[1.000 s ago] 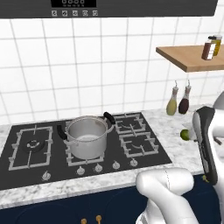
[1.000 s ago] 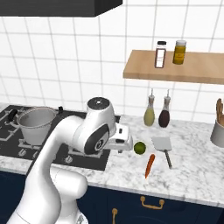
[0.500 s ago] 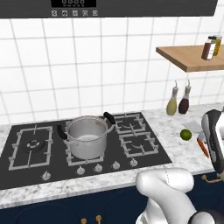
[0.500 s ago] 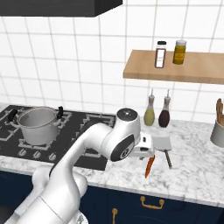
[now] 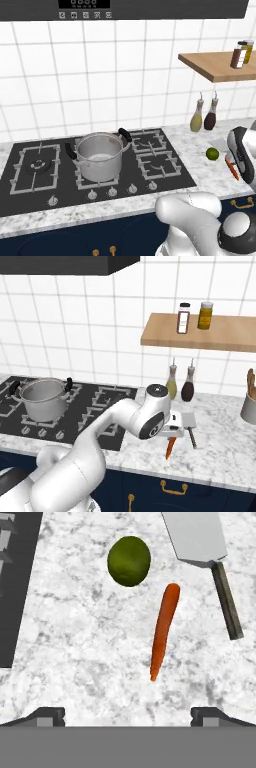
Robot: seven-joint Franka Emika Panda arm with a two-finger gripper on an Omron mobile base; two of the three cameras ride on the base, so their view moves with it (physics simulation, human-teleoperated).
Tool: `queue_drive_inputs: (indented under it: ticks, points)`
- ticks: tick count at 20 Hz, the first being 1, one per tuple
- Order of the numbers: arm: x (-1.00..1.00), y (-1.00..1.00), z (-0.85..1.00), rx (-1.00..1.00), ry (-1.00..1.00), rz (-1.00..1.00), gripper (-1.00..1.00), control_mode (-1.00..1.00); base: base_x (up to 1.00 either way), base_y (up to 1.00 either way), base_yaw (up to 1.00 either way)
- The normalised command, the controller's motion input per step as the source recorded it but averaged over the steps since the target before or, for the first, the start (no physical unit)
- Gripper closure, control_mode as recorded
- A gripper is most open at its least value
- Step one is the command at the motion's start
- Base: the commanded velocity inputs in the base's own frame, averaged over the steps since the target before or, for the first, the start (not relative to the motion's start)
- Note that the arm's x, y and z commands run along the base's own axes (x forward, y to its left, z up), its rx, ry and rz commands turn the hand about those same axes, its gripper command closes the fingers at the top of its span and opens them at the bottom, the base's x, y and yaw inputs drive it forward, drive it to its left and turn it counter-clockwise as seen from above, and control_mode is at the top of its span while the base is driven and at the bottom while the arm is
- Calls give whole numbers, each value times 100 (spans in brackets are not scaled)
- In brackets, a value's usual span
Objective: Put the lime and carrot in the pot. Retrieve the spatula and lightly stir the vegetables in the pot.
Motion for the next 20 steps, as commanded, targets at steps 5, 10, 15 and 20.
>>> queue_drive_inputs:
  ticks: [5, 10, 15, 20]
  points:
    - [52, -18, -40, 1, 10, 0, -100, -100, 0, 0, 0]
    - [33, -53, -27, 6, 8, 0, -100, -100, 0, 0, 0]
    - [24, -14, -31, 5, 1, 0, -100, -100, 0, 0, 0]
    - [34, -7, -32, 4, 5, 0, -100, -100, 0, 0, 0]
